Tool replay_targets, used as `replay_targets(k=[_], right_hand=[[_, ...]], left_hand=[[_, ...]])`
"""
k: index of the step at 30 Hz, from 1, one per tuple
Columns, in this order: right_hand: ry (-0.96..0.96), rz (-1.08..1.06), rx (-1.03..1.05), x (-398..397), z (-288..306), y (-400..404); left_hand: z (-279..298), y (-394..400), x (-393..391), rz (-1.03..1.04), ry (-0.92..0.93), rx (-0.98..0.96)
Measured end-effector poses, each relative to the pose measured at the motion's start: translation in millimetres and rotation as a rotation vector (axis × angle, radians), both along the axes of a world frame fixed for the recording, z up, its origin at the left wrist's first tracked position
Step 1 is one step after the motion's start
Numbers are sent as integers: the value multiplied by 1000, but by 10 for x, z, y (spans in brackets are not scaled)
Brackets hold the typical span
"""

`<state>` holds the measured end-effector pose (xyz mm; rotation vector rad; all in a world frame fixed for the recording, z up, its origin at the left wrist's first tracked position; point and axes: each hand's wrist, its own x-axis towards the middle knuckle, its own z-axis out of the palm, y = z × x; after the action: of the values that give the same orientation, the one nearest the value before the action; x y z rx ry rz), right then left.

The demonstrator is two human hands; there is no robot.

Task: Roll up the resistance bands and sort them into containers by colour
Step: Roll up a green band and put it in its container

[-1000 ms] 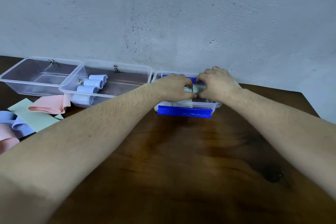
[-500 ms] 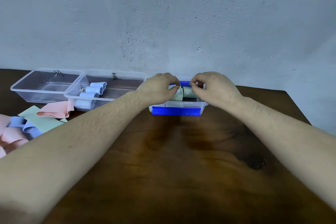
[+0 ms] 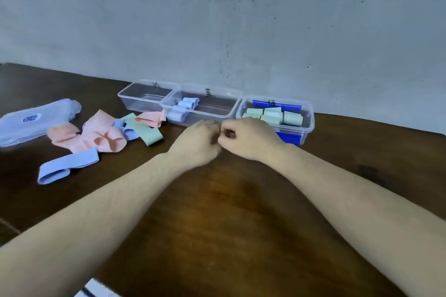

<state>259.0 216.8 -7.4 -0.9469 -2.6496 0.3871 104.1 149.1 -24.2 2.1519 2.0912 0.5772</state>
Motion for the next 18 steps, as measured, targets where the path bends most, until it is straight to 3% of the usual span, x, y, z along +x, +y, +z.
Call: replay_targets(k=[7,18], right_hand=[[-51,196,-71,-632,-156,-455],[-122,93,-243,-1655,-345,-556]], left_hand=[[-132,-794,-515,171,29,-52],[-351,-1189,-1722,264,-36,-138]])
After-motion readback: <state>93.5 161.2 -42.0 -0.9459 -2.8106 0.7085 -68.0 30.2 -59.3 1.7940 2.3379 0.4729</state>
